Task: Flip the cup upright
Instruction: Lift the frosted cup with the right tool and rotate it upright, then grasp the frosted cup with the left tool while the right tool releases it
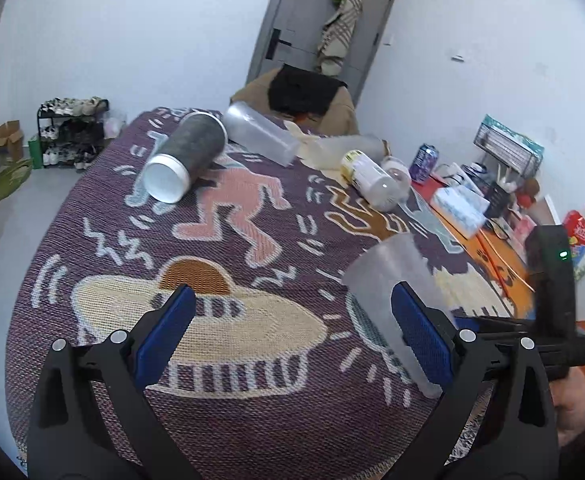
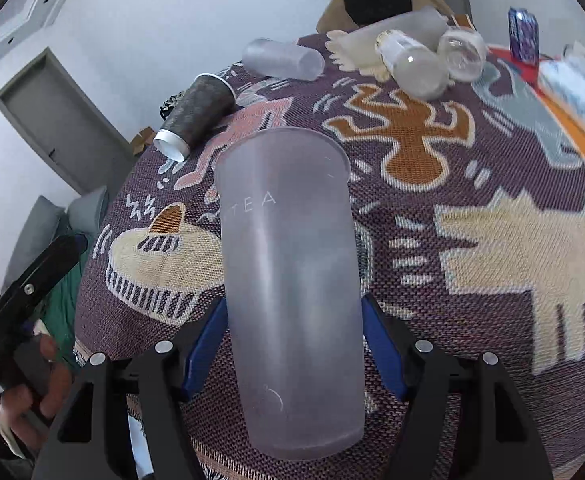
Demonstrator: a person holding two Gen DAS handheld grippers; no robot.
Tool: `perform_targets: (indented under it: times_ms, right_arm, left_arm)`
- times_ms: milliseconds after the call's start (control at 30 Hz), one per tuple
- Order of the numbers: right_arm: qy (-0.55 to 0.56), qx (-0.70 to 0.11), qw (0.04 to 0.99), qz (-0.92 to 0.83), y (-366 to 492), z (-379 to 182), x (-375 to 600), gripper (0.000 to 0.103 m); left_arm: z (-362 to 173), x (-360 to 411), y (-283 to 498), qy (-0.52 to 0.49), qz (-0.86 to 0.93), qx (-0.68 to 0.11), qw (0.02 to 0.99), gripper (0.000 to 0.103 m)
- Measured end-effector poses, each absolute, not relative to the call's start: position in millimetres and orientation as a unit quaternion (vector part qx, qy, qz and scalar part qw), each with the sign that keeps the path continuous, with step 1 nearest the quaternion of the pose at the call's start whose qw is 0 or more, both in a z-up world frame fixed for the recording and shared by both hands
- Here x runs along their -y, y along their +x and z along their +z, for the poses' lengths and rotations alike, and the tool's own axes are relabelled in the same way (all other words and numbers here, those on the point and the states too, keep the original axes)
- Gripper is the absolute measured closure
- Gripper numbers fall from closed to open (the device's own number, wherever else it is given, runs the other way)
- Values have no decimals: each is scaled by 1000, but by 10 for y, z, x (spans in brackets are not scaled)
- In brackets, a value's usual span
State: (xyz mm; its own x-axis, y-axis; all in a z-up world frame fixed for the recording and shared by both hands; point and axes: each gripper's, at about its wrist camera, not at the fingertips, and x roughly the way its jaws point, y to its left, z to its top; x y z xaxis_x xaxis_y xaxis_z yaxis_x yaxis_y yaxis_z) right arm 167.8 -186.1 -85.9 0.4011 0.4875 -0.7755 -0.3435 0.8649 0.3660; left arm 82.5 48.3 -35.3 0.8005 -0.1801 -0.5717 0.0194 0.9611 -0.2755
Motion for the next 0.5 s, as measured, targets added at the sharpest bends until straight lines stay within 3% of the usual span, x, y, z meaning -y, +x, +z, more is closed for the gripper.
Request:
perform_targets:
  times_ms: [133, 200, 500]
  right_arm:
    - [85, -480, 833, 263, 1646, -850, 1874, 31]
    - [97, -462, 840, 267, 1589, -786, 1950, 16]
    - [103, -394, 875, 261, 1287, -534, 2361, 9]
  left_arm:
    - [-314, -441, 850, -129, -68, -313, 939, 6]
    - [-293, -430, 871, -130, -69, -314, 938, 6]
    - [-308, -231, 1096, -145, -109, -338, 923, 6]
